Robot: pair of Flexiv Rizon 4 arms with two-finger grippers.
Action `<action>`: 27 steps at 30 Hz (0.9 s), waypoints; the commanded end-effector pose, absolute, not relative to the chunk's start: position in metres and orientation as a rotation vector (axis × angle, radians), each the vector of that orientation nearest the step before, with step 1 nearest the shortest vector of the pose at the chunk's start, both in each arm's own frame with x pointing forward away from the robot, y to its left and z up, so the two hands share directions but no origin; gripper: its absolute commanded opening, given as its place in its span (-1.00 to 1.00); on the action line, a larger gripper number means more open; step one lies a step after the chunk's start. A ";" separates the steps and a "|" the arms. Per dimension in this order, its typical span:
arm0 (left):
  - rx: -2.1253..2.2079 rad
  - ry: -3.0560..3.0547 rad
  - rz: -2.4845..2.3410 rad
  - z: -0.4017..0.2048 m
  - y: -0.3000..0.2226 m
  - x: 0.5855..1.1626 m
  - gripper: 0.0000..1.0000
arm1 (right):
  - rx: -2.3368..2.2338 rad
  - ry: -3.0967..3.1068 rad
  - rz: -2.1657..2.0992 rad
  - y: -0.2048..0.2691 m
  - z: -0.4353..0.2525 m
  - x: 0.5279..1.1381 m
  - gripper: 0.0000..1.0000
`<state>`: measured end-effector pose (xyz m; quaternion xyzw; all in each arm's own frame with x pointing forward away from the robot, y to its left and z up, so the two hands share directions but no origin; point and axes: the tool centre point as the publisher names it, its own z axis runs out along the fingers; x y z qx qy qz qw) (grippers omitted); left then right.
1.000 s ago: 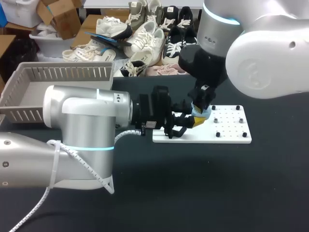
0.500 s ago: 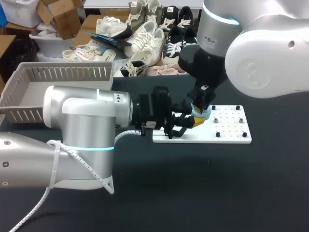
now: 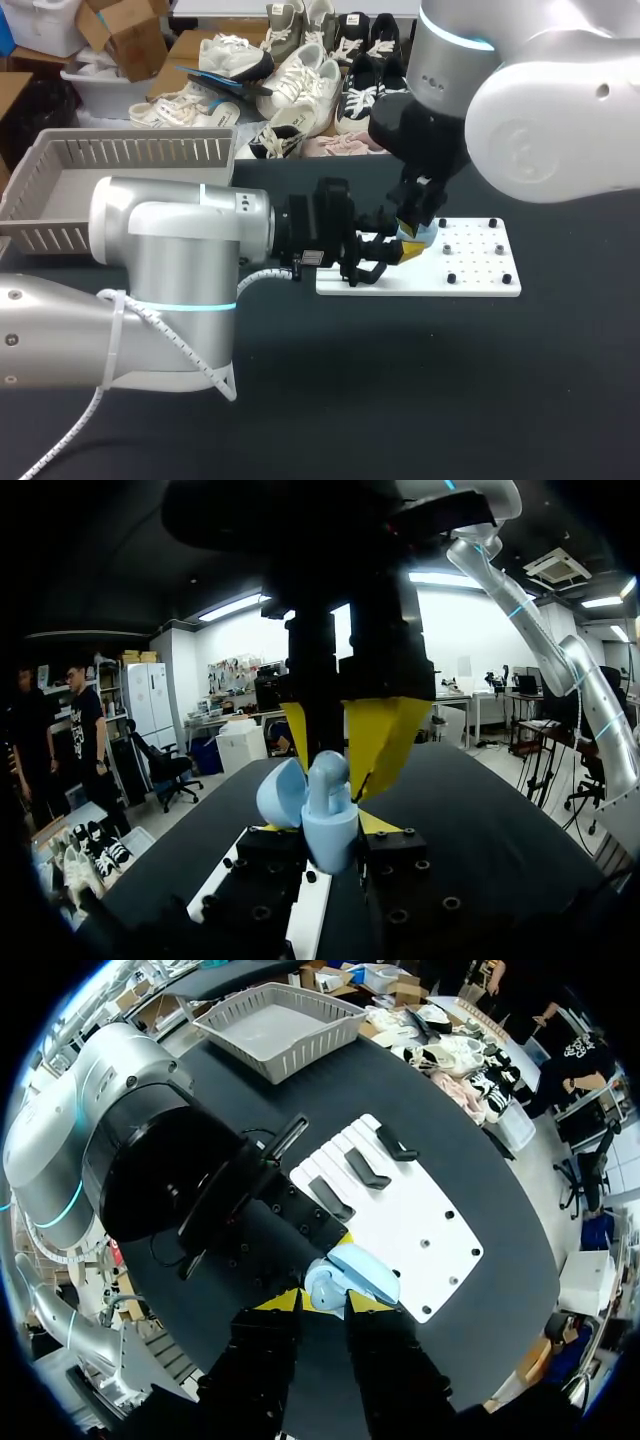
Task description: Pick up each earbud case from the left stands, insert the matching earbuds, close the lid, and place the case in the box.
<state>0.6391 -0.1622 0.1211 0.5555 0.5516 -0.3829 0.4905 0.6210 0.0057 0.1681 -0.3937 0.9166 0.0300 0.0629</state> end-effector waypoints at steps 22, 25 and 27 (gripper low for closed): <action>1.334 1.342 -0.915 0.121 -0.164 0.636 -1.00 | -1.174 2.770 0.059 0.006 0.173 0.618 -0.43; 1.334 1.342 -0.915 0.121 -0.164 0.636 -1.00 | -1.173 2.770 0.056 0.006 0.174 0.618 -0.44; 1.334 1.342 -0.915 0.121 -0.164 0.636 -1.00 | -1.181 2.757 0.056 0.005 0.177 0.615 -0.44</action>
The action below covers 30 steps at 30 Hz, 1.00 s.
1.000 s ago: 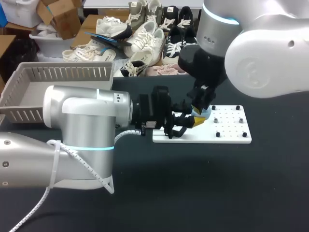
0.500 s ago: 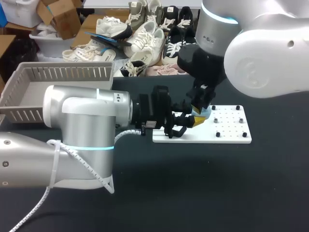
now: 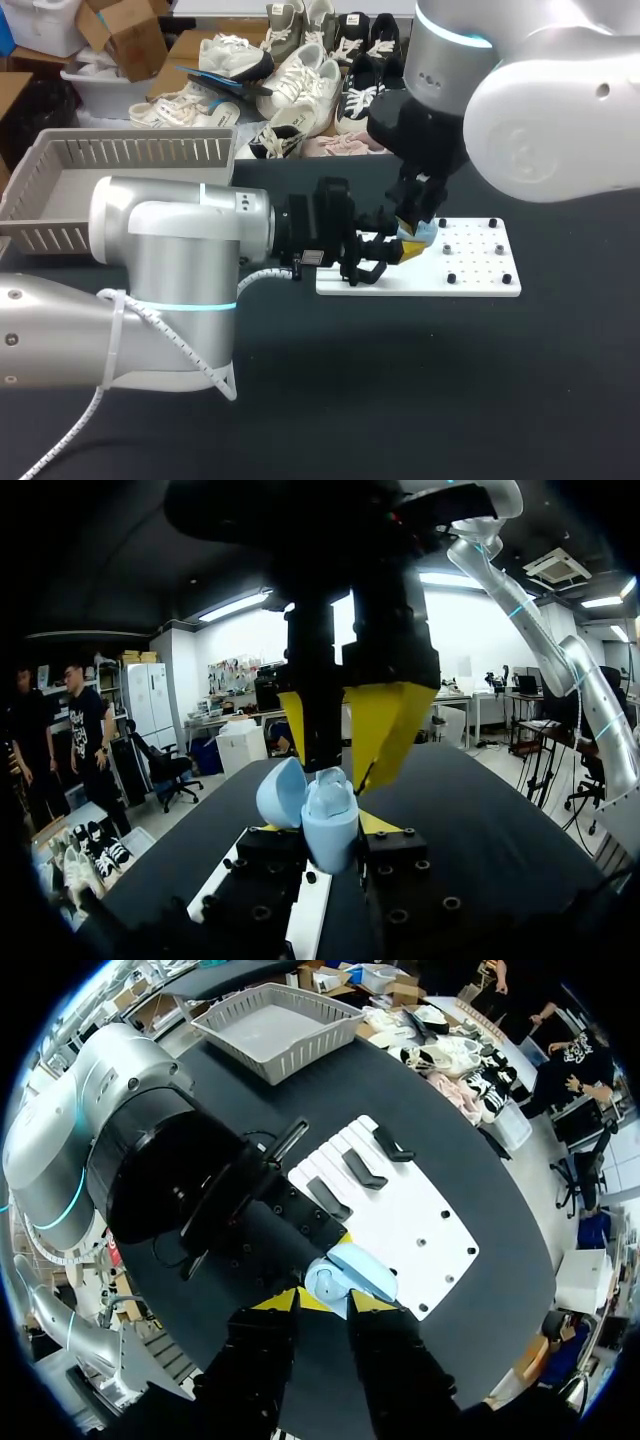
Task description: Pick up each earbud case from the left stands, insert the matching earbuds, close the lid, and place the case in the box.
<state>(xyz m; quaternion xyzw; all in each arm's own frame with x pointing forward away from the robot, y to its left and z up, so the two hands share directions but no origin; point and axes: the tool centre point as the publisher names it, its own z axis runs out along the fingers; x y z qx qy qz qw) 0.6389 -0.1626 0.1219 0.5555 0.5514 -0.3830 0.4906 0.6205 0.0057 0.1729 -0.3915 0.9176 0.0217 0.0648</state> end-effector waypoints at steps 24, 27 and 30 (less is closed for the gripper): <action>1.334 1.342 -0.915 0.121 -0.164 0.636 -1.00 | -0.906 2.741 0.097 -0.016 0.202 0.674 -0.31; 1.334 1.342 -0.915 0.121 -0.164 0.636 -1.00 | -0.897 2.748 0.096 -0.015 0.197 0.680 -0.30; 1.334 1.342 -0.915 0.121 -0.164 0.636 -1.00 | -0.873 2.772 0.103 -0.015 0.189 0.686 -0.29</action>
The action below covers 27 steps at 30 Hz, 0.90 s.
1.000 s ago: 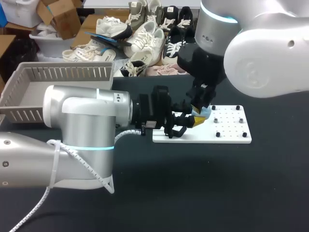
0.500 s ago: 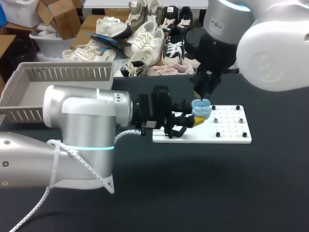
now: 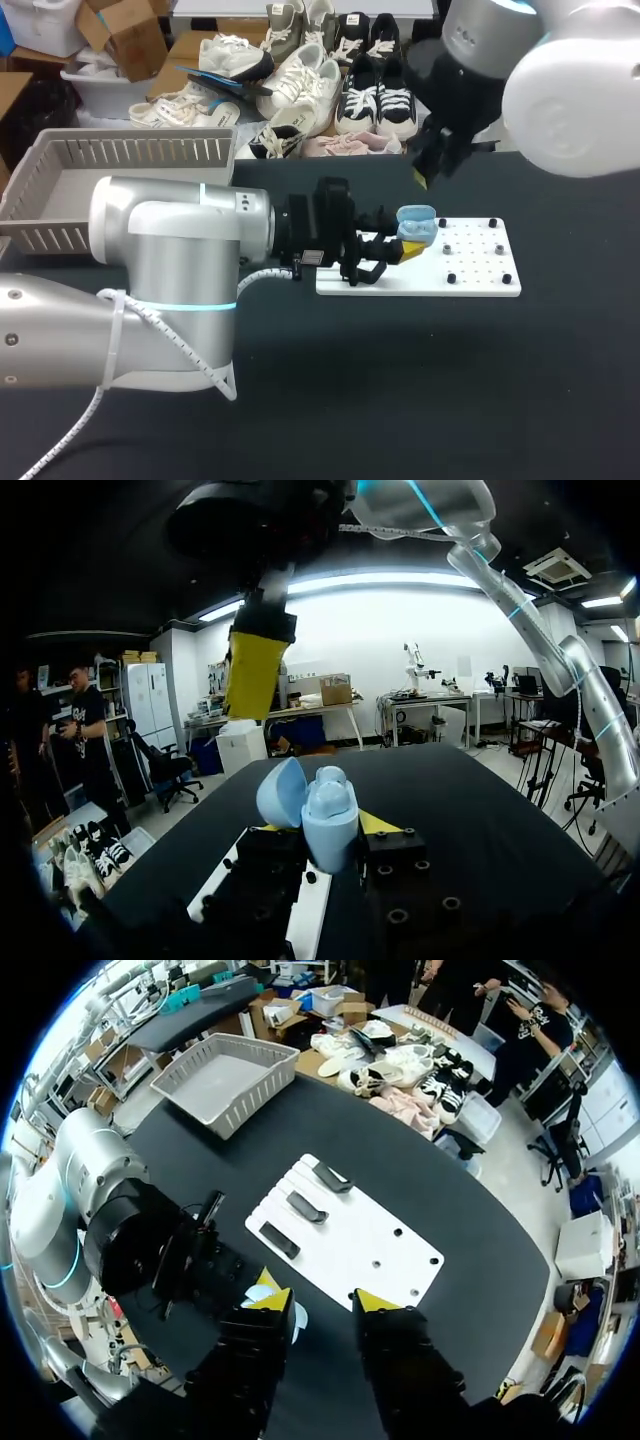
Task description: Pick up each earbud case from the left stands, insert the matching earbuds, close the lid, and place the case in the box.
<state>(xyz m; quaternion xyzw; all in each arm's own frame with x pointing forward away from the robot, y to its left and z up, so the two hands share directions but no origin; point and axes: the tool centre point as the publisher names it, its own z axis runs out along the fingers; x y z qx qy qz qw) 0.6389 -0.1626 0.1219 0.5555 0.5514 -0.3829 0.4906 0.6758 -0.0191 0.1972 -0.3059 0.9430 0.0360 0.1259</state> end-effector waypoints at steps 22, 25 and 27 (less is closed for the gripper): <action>1.334 1.342 -0.915 0.121 -0.164 0.636 -1.00 | -0.851 2.841 0.155 -0.017 0.163 0.677 -0.29; 1.334 1.342 -0.915 0.121 -0.164 0.636 -1.00 | -0.854 2.839 0.153 -0.018 0.164 0.674 -0.29; 1.334 1.342 -0.915 0.121 -0.164 0.636 -1.00 | -0.853 2.838 0.154 -0.019 0.165 0.672 -0.29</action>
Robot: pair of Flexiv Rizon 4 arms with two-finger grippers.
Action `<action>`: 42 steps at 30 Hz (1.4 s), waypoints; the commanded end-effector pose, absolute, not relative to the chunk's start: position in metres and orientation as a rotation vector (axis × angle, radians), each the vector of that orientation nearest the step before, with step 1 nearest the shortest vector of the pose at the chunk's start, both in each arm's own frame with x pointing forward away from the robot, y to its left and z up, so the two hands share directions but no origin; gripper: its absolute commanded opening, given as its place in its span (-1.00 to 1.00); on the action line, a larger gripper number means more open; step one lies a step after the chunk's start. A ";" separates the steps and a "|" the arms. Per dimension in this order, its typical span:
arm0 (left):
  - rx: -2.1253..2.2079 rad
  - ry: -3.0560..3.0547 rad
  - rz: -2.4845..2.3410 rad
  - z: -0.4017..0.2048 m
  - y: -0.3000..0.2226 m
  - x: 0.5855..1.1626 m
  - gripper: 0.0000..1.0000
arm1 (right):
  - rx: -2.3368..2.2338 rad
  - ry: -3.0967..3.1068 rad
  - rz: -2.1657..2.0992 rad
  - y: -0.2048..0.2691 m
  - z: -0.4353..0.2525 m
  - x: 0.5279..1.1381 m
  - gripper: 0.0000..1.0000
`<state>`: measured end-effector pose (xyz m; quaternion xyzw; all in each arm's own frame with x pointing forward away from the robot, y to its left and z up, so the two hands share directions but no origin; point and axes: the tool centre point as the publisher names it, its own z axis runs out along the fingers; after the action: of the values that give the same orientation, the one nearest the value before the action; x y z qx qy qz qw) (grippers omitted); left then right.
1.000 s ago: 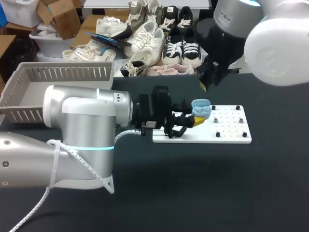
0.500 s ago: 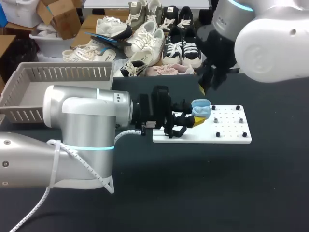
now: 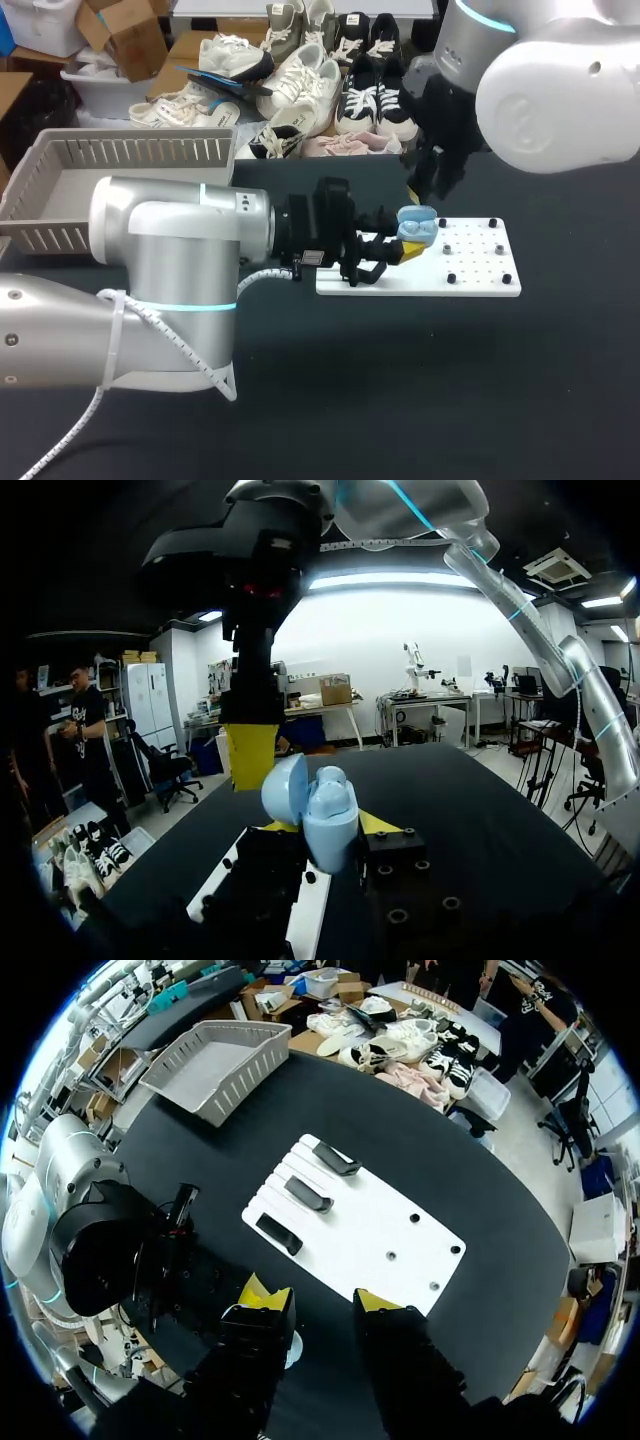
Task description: Pick up each earbud case from the left stands, insert the matching earbuds, close the lid, and place the case in the box.
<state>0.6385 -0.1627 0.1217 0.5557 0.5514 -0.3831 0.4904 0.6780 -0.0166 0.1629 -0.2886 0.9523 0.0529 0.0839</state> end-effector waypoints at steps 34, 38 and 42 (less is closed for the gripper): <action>1.323 1.386 -0.820 0.127 -0.120 0.644 -1.00 | -0.663 2.824 0.209 -0.052 0.184 0.628 -0.15; 1.320 1.410 -0.788 0.125 -0.099 0.653 -1.00 | -0.617 2.842 0.195 -0.061 0.181 0.622 -0.13; 1.336 1.431 -0.764 0.123 -0.080 0.666 -1.00 | -0.570 2.864 0.178 -0.068 0.178 0.618 -0.12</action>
<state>0.6679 -0.0917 0.1196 0.5522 0.5908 -0.3160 0.4963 0.6258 -0.0643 0.1787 -0.2004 0.9733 0.0623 0.0928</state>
